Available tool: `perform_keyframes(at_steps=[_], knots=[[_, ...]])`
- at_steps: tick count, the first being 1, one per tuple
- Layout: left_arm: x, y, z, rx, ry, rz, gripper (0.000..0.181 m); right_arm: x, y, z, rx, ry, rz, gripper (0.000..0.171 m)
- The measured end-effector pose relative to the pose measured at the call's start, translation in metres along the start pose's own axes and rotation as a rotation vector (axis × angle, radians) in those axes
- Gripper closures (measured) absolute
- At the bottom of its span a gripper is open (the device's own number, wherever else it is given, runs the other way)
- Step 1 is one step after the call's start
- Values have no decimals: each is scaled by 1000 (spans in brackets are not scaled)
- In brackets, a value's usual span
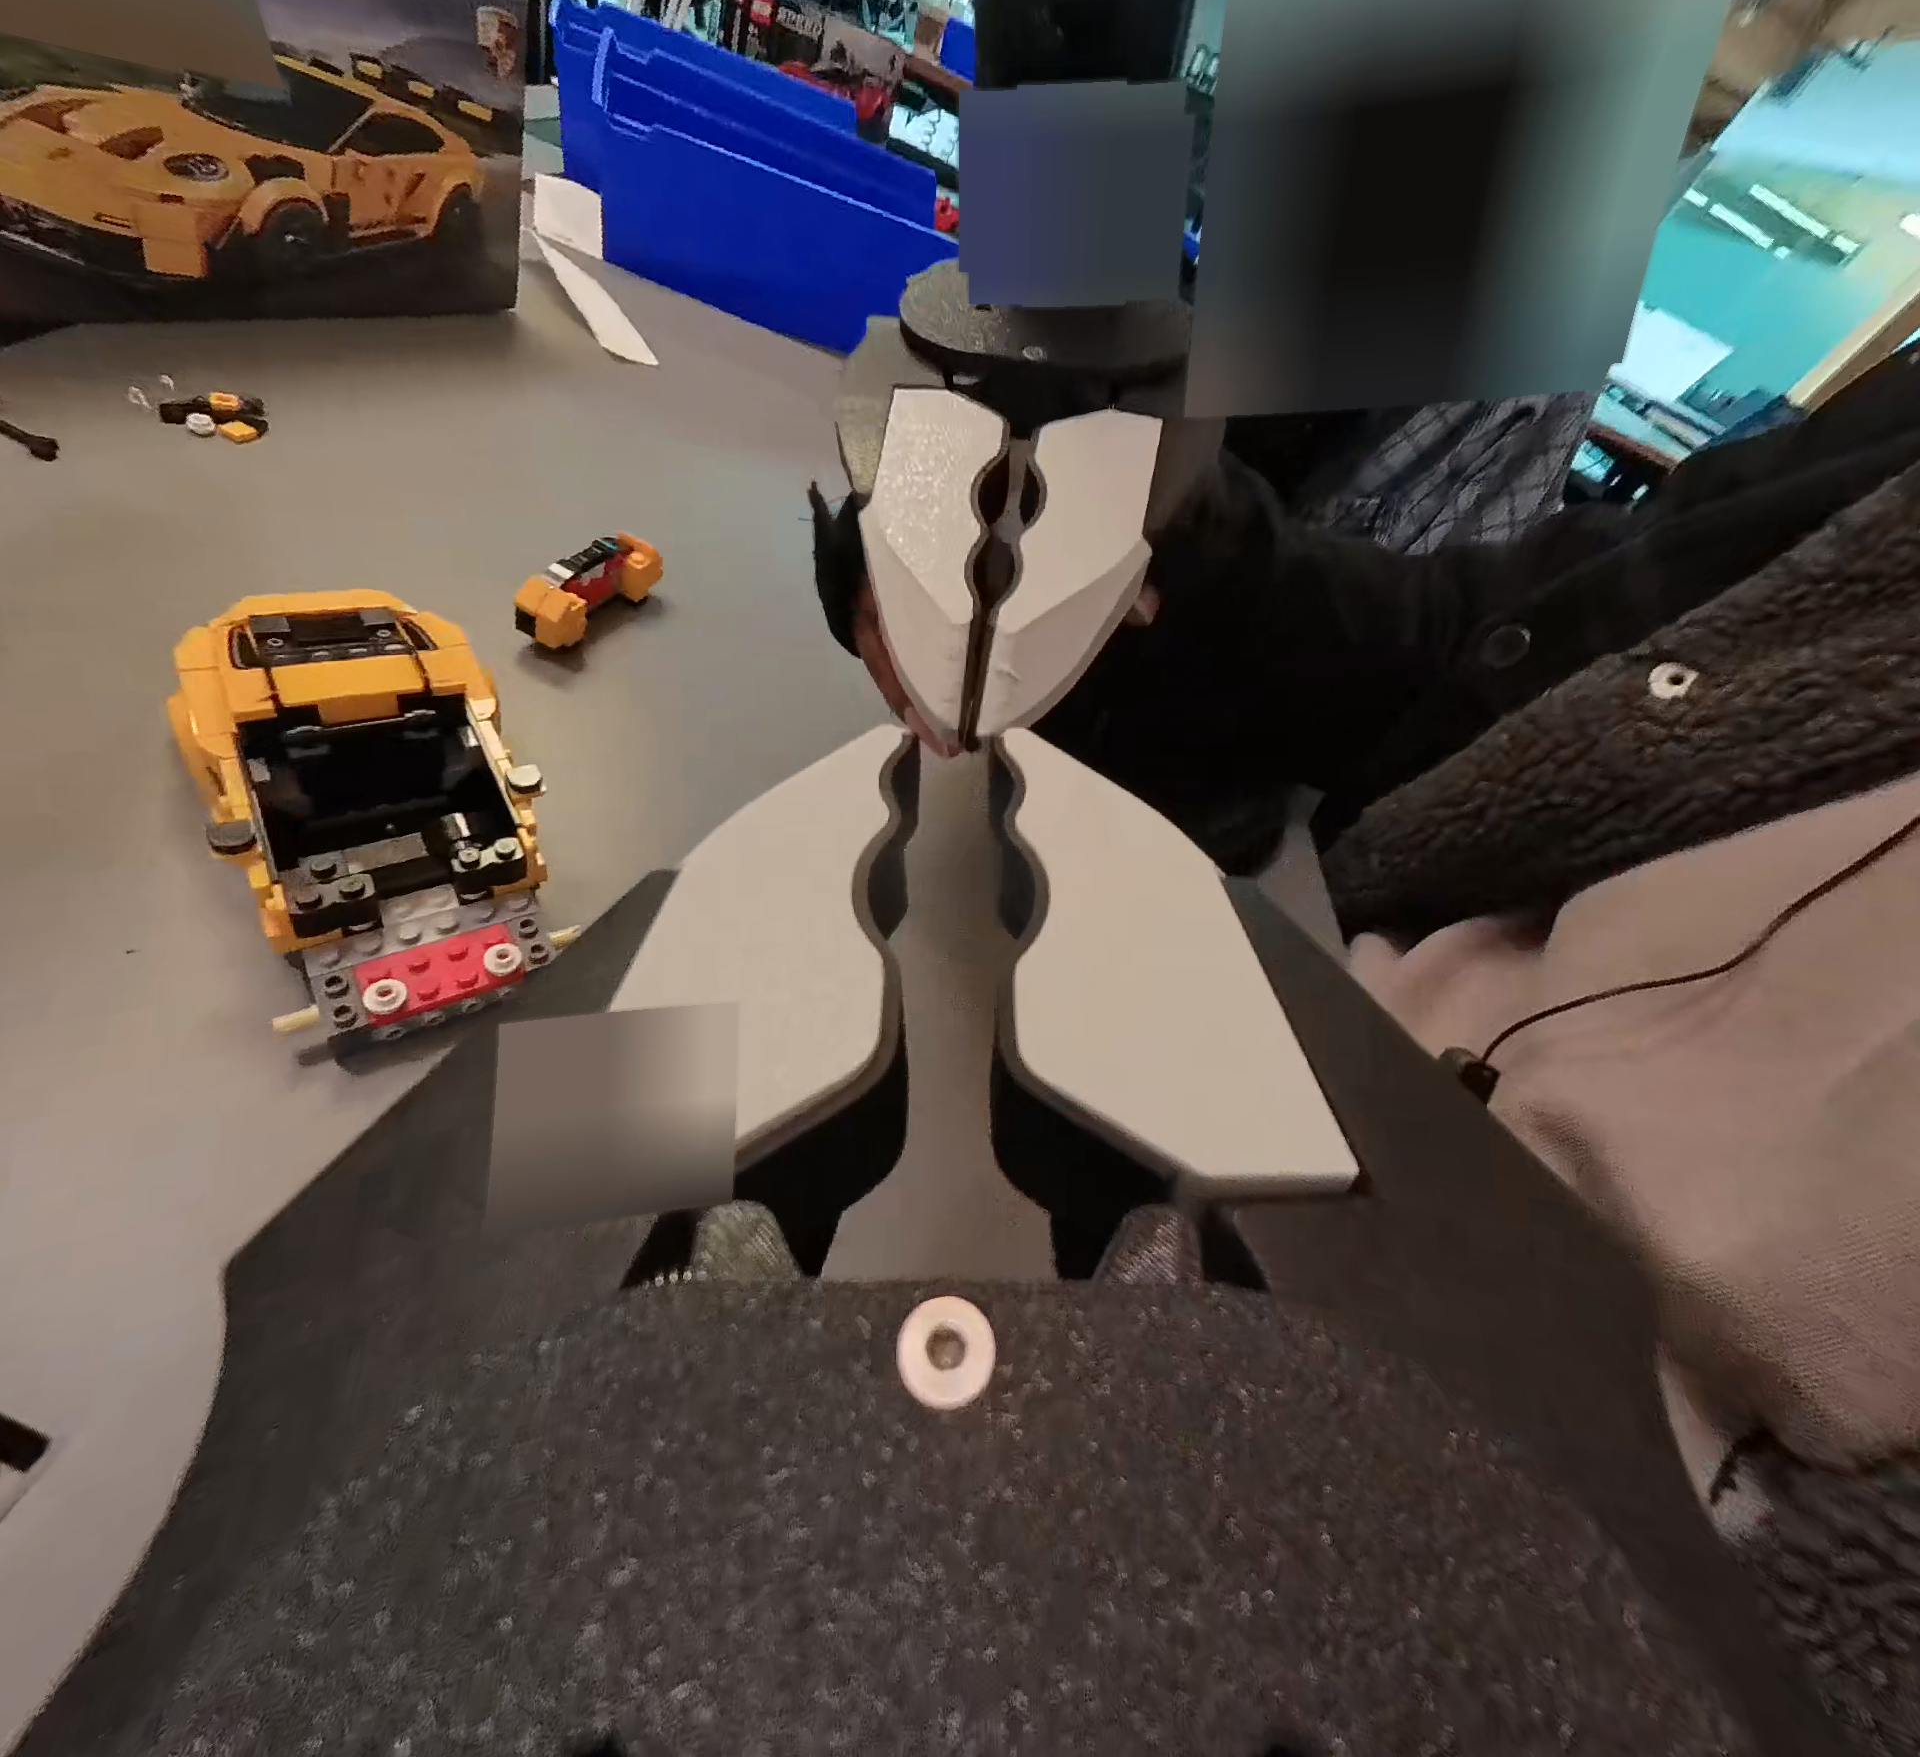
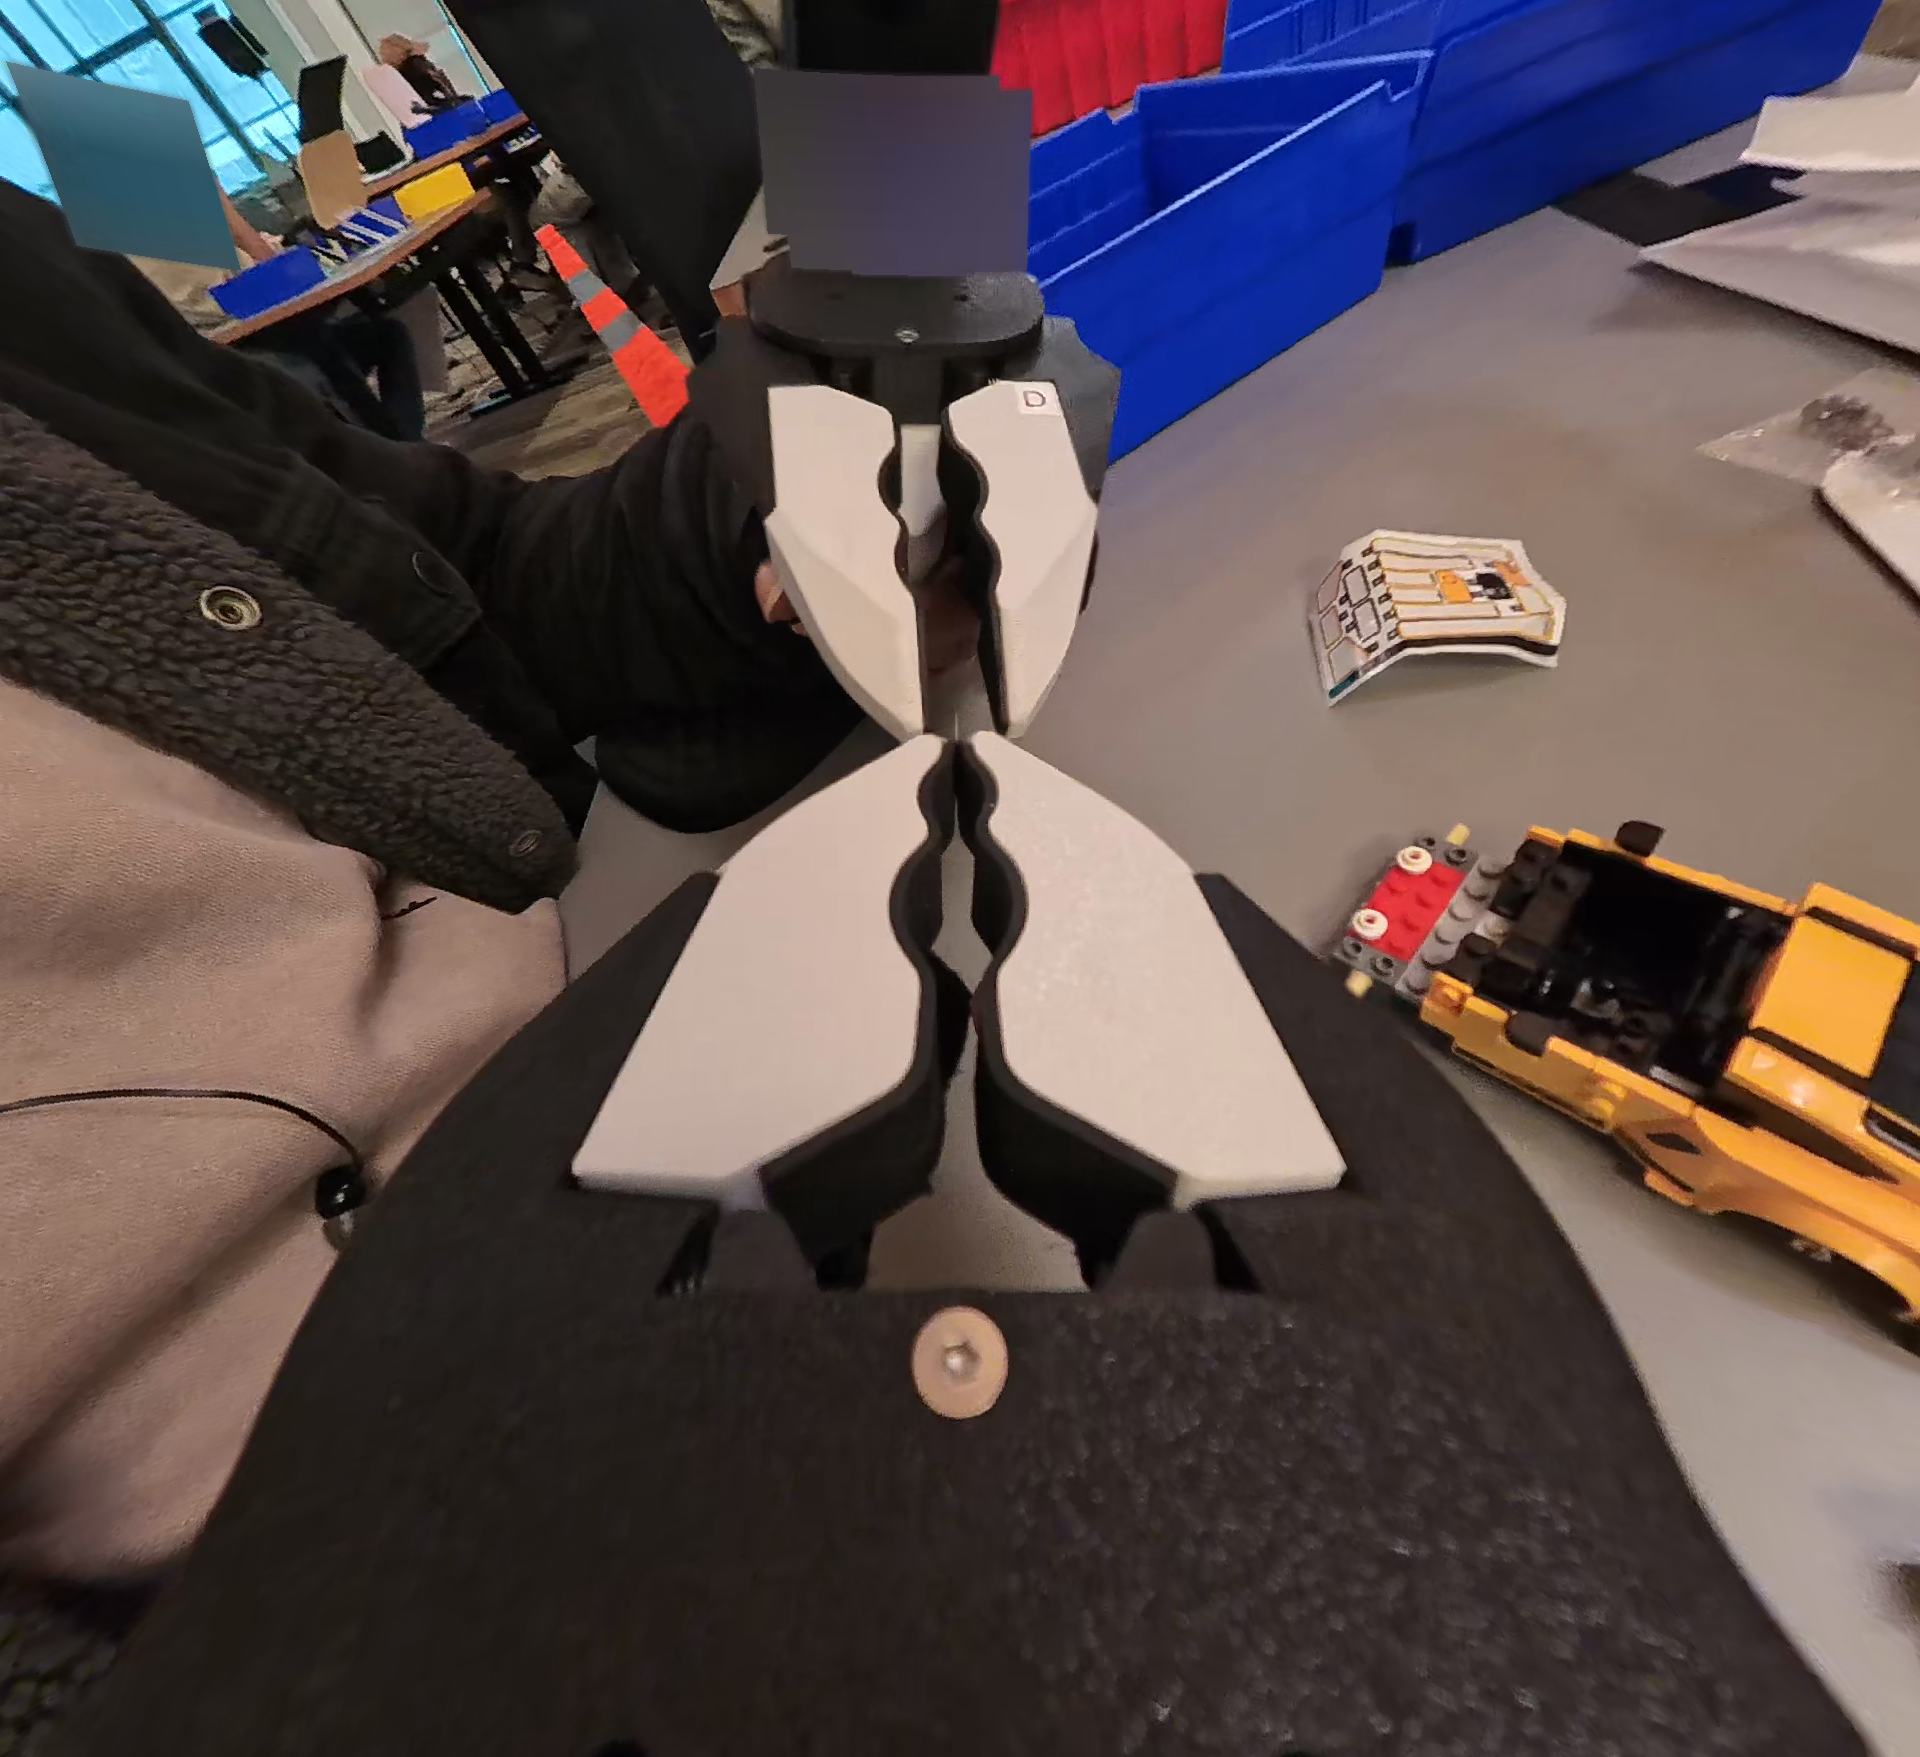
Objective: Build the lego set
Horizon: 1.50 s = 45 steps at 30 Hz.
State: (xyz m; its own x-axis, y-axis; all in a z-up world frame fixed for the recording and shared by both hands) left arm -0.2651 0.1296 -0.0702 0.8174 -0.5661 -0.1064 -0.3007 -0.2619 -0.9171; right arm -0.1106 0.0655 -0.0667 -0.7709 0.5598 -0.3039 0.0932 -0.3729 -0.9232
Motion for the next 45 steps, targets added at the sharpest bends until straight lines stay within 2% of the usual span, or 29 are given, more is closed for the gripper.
perform_keyframes(at_steps=[18,26,32,38,45], knots=[[3,2,-2,14,-1,53,181,5,6,-1,38,-39,65,171],[-2,-1,3,-148,127,-138,181,-1,-2,2,33,-54,-54,166],[-2,-1,3,-171,169,-168,181,-2,-4,3,17,-61,-79,165],[-6,-3,3,-201,213,-219,181,-4,-5,4,-18,-51,-111,154],[-13,-2,10,-300,252,-341,181,-3,-6,4,-13,-28,-128,160]])
Point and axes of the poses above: each gripper's, where its closed fingertips meet, x out along the fingers, y out of its underside, z = x × y across the jaws, the point moved 9 cm from there along -x, back along the fingers, and after that the axes turned 13 degrees about y, right-handed, at the moved point
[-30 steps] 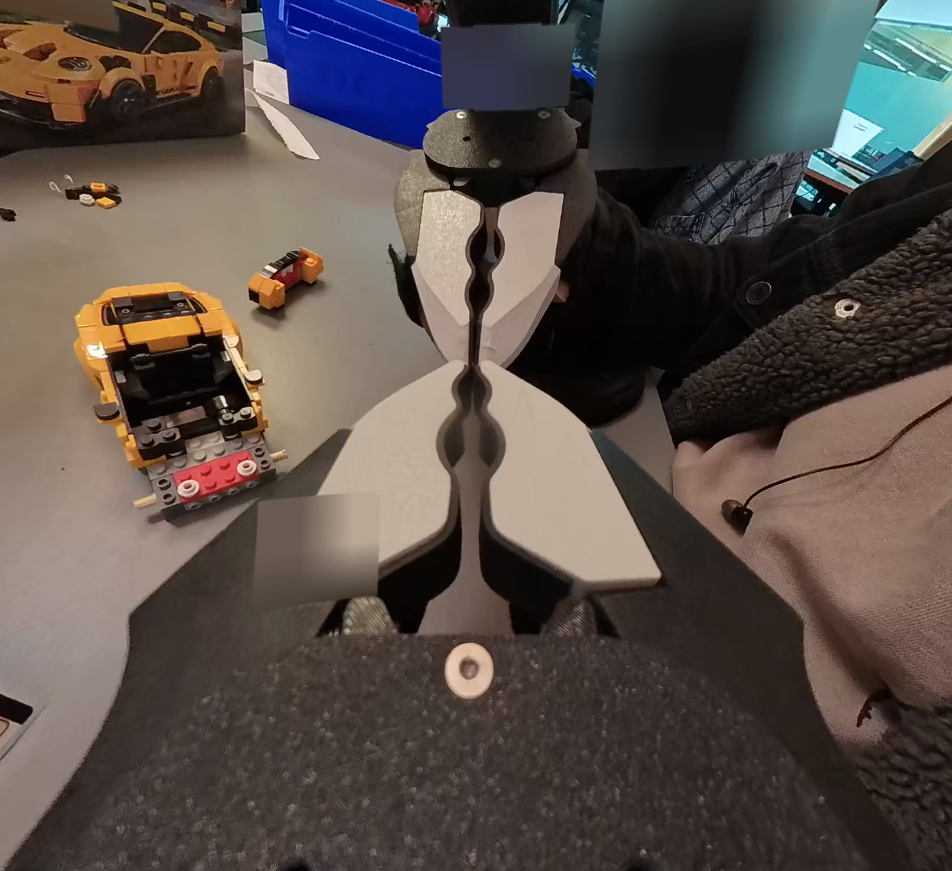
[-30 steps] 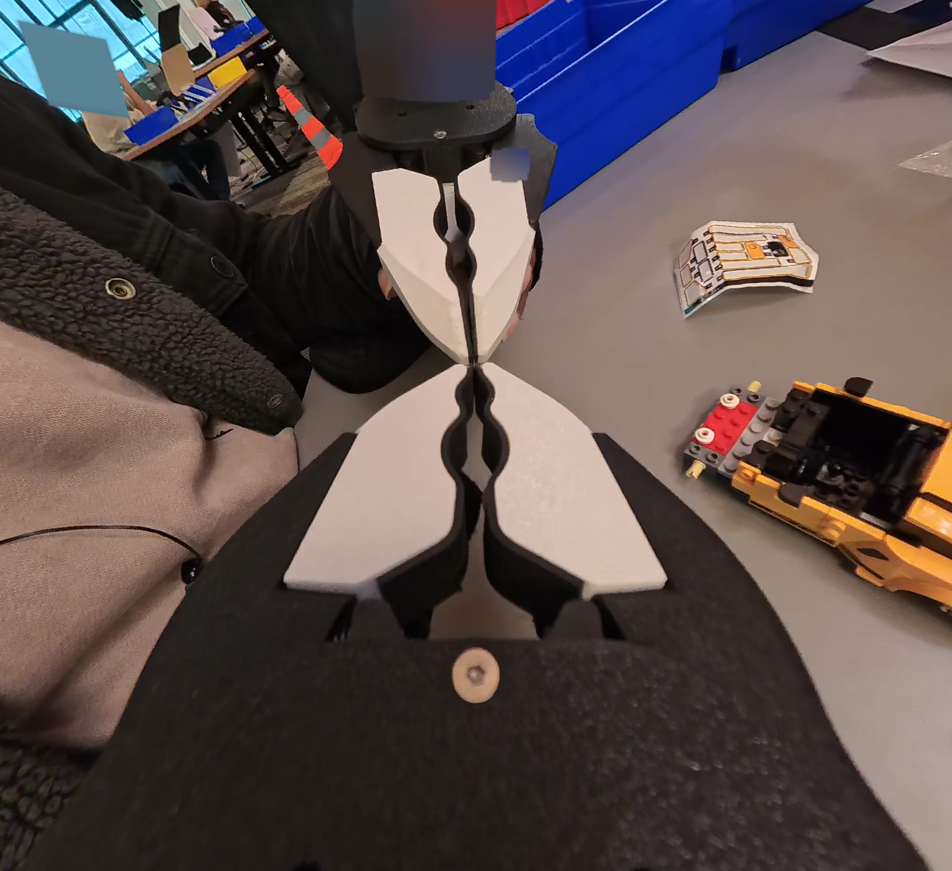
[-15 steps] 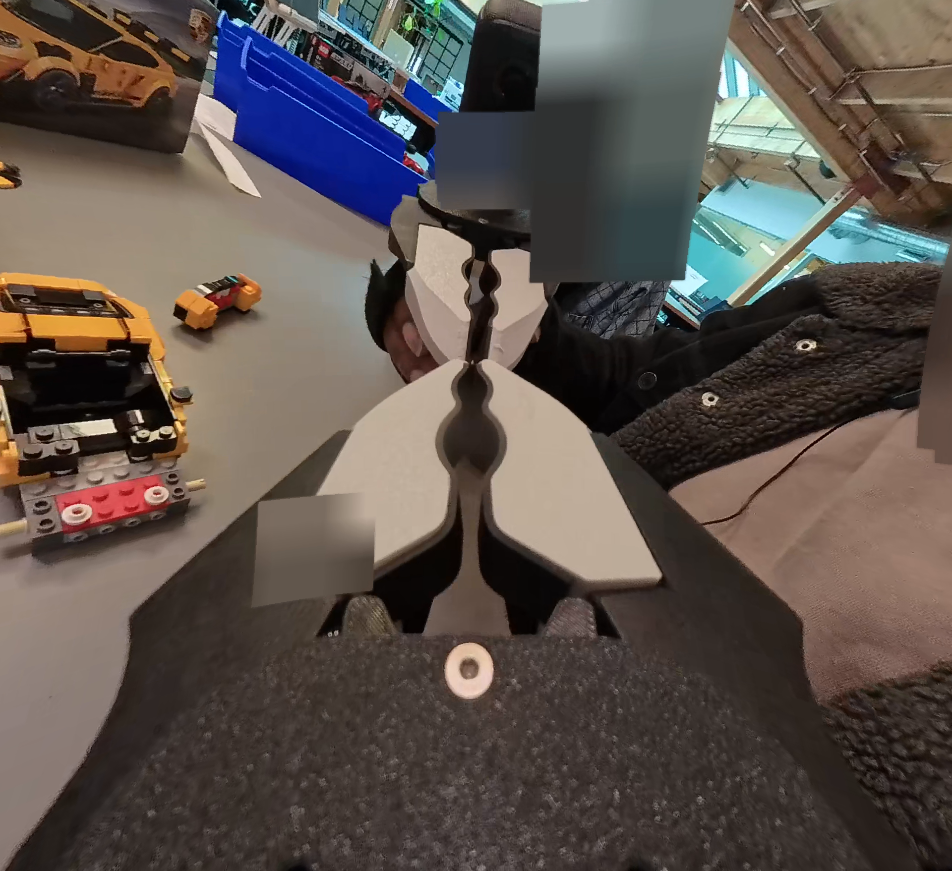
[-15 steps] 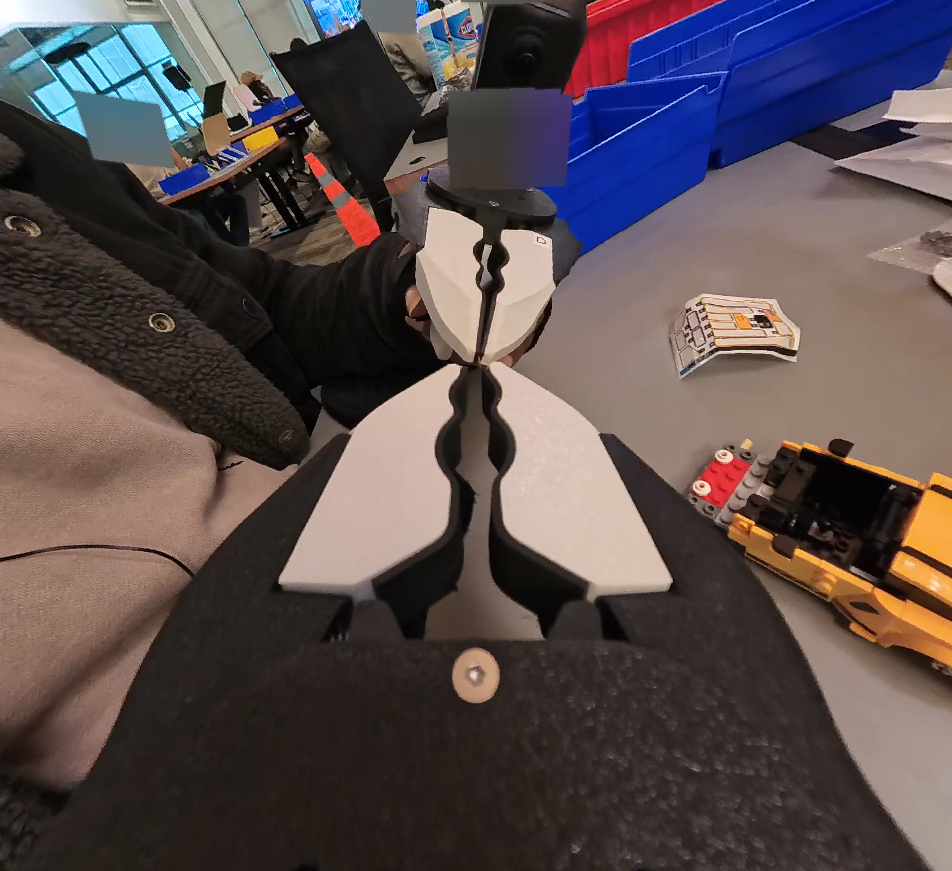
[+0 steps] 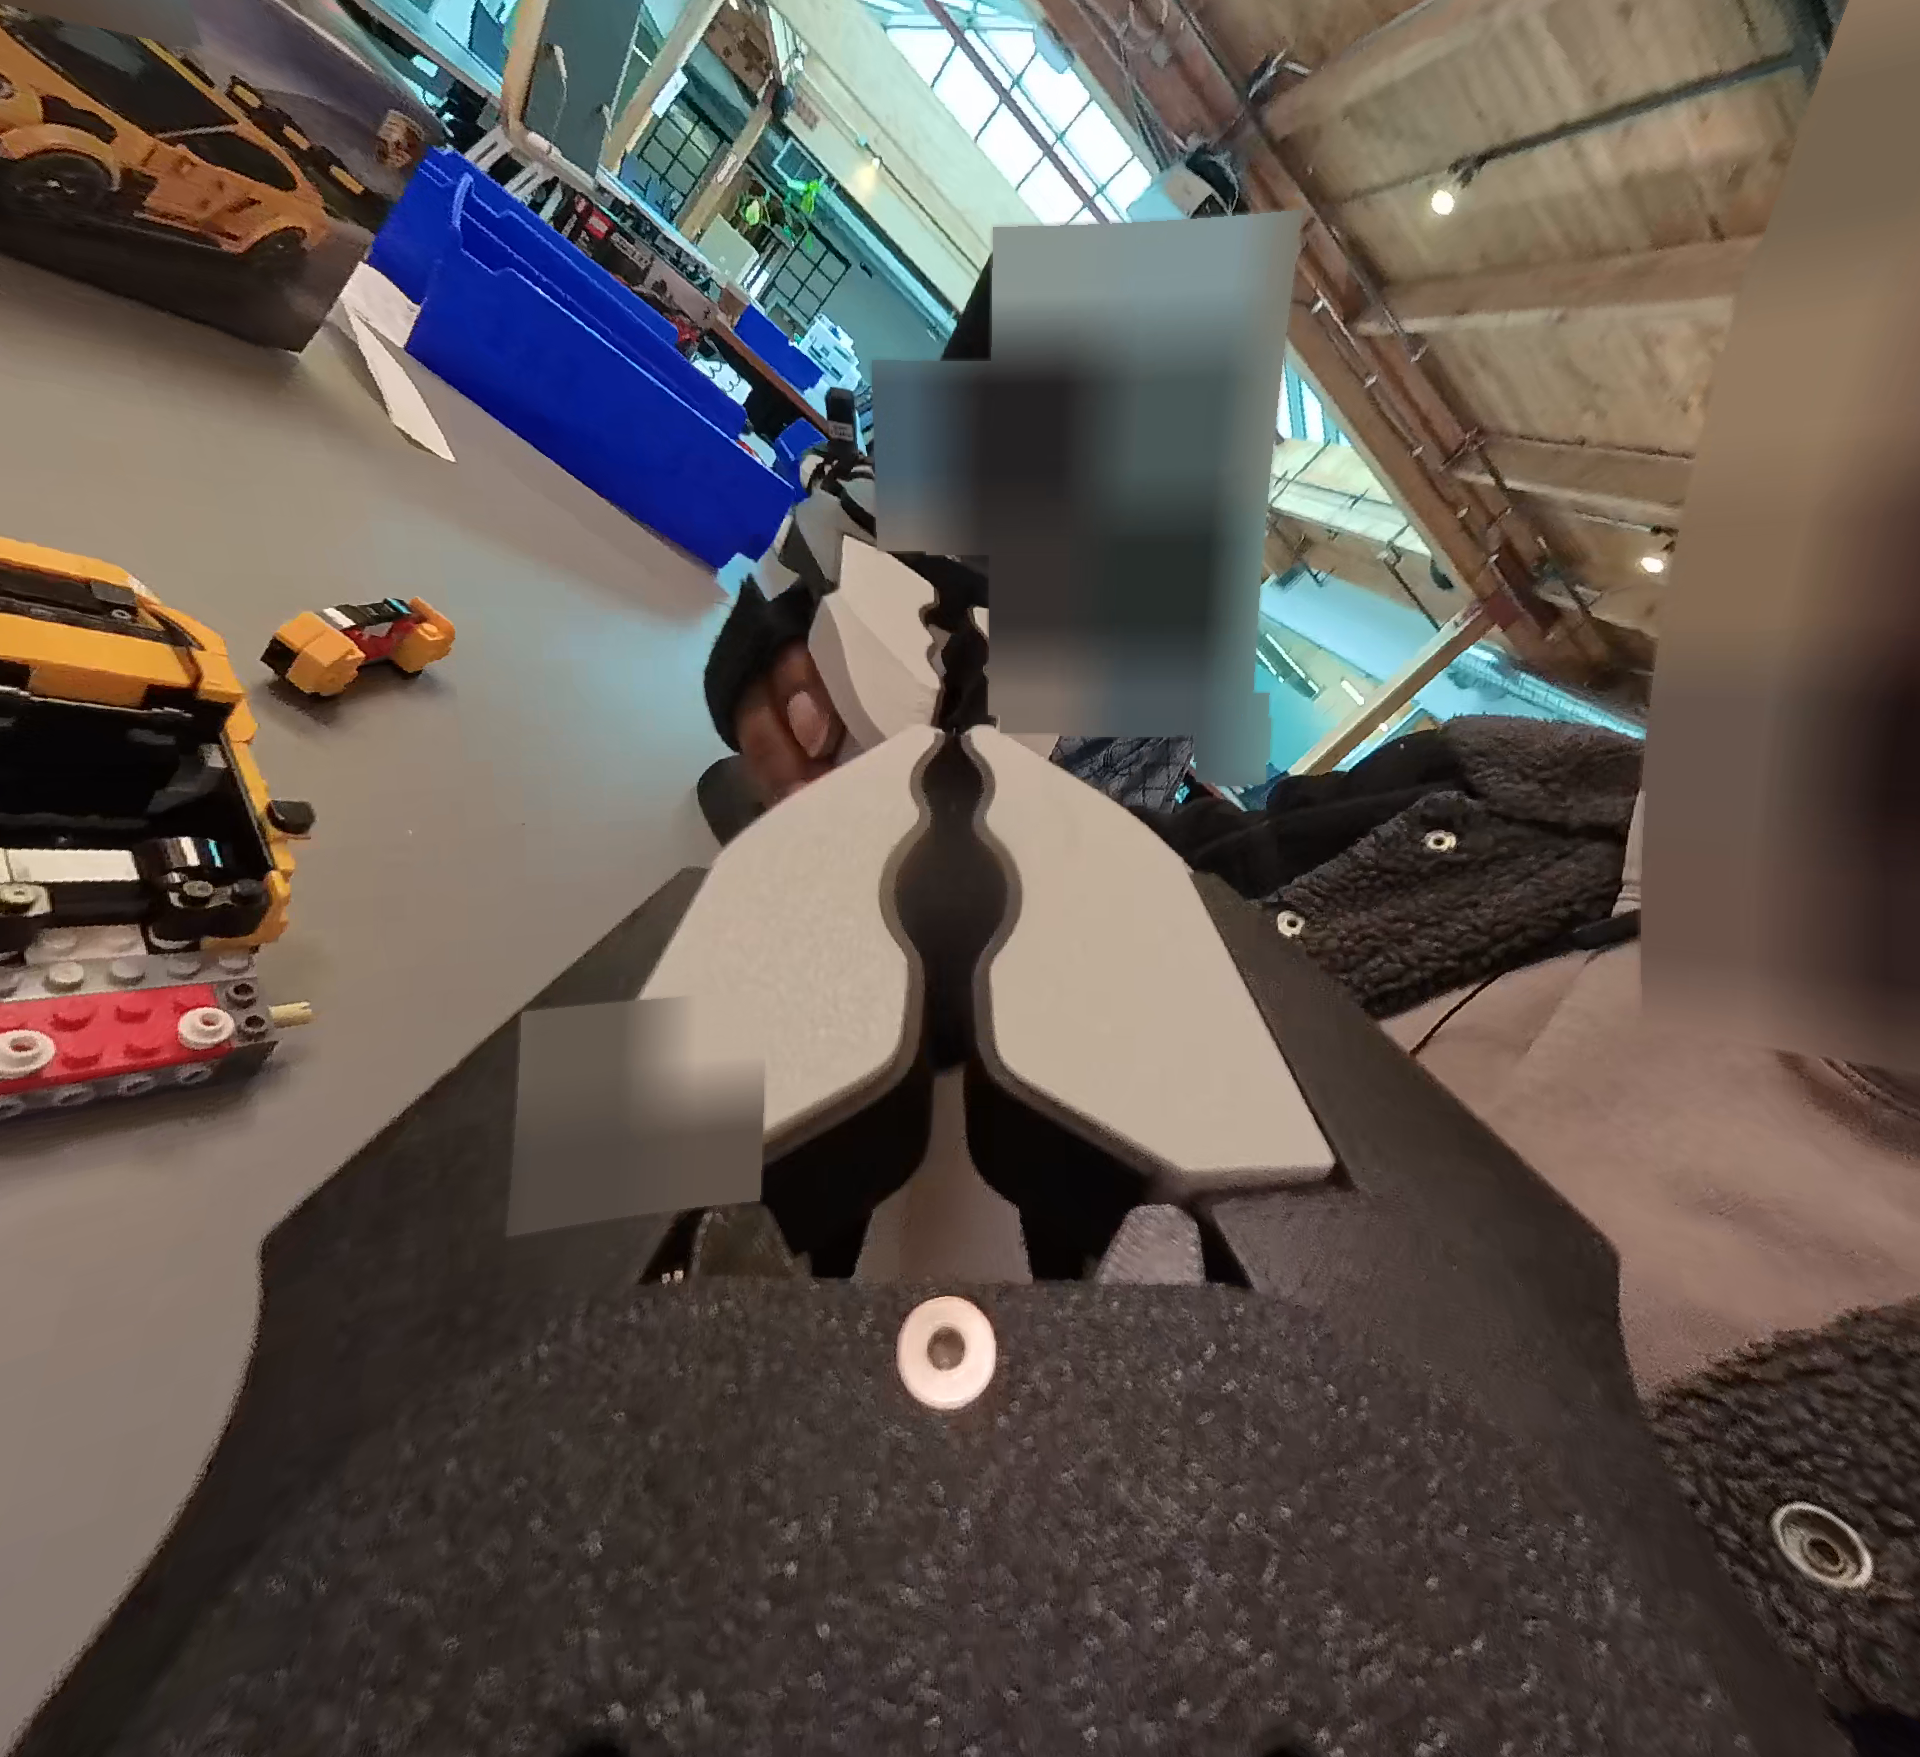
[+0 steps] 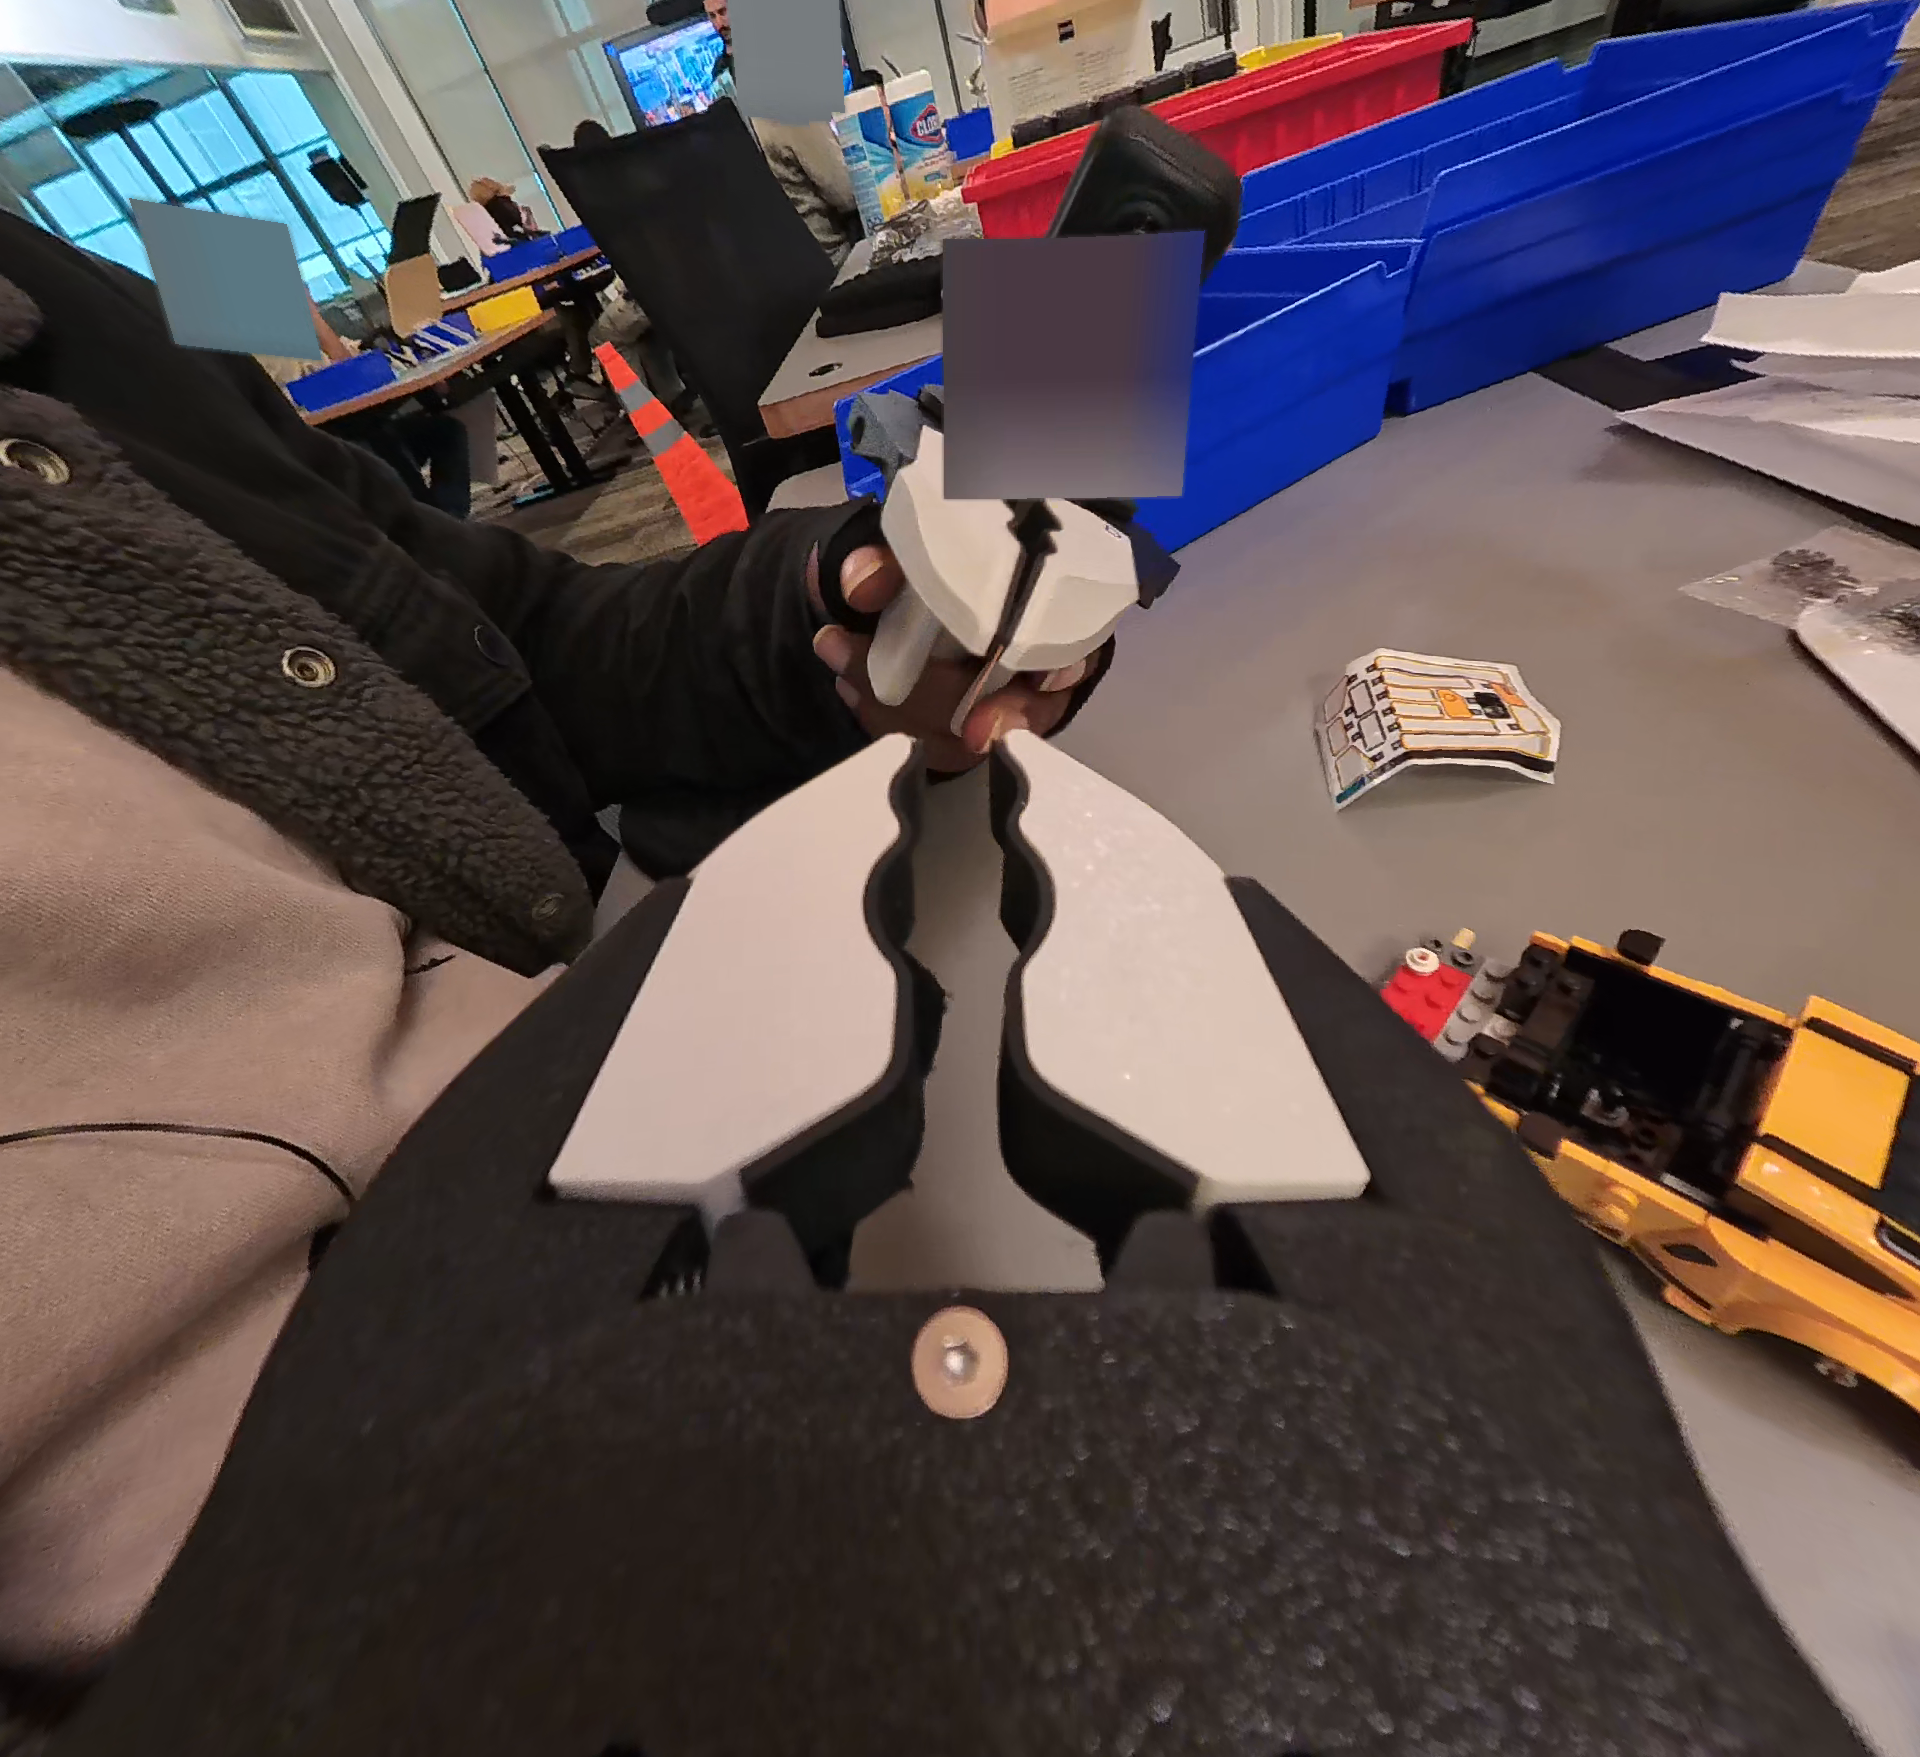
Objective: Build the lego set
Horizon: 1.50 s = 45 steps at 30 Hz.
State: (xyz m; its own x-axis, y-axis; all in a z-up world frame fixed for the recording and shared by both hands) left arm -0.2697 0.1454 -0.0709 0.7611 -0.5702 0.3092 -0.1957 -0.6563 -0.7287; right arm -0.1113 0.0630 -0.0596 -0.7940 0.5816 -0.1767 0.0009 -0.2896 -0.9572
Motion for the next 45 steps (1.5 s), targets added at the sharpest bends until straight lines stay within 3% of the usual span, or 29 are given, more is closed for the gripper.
perform_keyframes(at_steps=[8,34,39,40,45], knots=[[0,1,2,0,-20,-13,181,6,2,-2,59,21,0,169],[1,2,2,37,-40,9,181,6,2,-3,64,40,15,171],[3,2,-4,144,-60,101,181,4,1,-3,60,23,39,171],[3,1,-5,172,-81,130,168,4,2,-3,55,30,47,171],[4,4,-9,293,-157,285,159,4,5,-6,44,44,81,171]])
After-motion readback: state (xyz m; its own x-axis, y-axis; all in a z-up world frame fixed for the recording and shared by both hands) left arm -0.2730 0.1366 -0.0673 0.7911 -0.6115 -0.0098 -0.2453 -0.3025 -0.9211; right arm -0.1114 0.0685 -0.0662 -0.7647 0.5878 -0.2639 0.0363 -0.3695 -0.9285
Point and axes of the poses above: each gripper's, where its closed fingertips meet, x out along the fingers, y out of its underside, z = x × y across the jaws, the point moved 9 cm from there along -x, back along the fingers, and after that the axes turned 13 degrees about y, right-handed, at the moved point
